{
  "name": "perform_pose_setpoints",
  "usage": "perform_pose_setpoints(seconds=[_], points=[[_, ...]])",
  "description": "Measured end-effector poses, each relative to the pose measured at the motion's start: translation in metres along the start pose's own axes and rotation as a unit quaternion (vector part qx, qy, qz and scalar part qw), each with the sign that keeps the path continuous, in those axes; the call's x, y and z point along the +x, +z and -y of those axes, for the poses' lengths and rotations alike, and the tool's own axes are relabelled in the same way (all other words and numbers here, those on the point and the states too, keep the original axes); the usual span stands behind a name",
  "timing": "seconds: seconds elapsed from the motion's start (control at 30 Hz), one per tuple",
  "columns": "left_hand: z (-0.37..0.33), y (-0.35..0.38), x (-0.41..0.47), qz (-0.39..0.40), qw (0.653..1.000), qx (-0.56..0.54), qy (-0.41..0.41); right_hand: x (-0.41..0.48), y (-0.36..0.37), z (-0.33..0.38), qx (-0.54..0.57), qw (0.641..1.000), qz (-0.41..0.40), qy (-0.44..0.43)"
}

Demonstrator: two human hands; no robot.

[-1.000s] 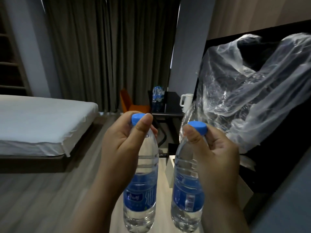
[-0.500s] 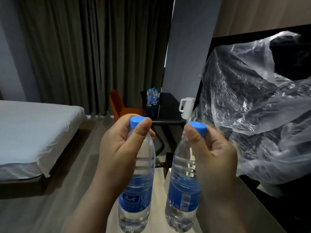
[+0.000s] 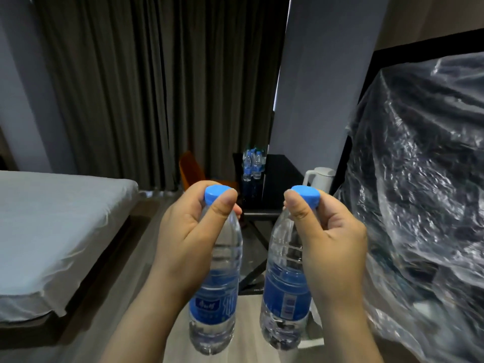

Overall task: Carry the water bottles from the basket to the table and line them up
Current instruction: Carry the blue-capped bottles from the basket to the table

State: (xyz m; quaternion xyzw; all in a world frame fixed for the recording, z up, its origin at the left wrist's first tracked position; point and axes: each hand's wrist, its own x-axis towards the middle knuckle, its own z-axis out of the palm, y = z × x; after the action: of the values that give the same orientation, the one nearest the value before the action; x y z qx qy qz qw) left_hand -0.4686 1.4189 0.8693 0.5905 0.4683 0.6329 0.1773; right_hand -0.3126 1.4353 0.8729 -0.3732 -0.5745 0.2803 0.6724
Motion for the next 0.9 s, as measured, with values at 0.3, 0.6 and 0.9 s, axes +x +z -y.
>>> perform_pose_setpoints(seconds=[0.3,0.6,0.9], points=[[0.09,0.018,0.102,-0.026,0.999,0.002,-0.035,0.102,0.057,-0.085,-0.025,0.999,0.016,0.019],[0.191,0.002,0.225,-0.004,0.999,-0.012,-0.037,0.188,0.156,-0.161,-0.021,1.0,-0.003,0.019],[0.278,-0.021,0.338,0.034,0.999,-0.009,-0.034,0.259,0.253,-0.223,-0.032,0.998,-0.028,0.041]])
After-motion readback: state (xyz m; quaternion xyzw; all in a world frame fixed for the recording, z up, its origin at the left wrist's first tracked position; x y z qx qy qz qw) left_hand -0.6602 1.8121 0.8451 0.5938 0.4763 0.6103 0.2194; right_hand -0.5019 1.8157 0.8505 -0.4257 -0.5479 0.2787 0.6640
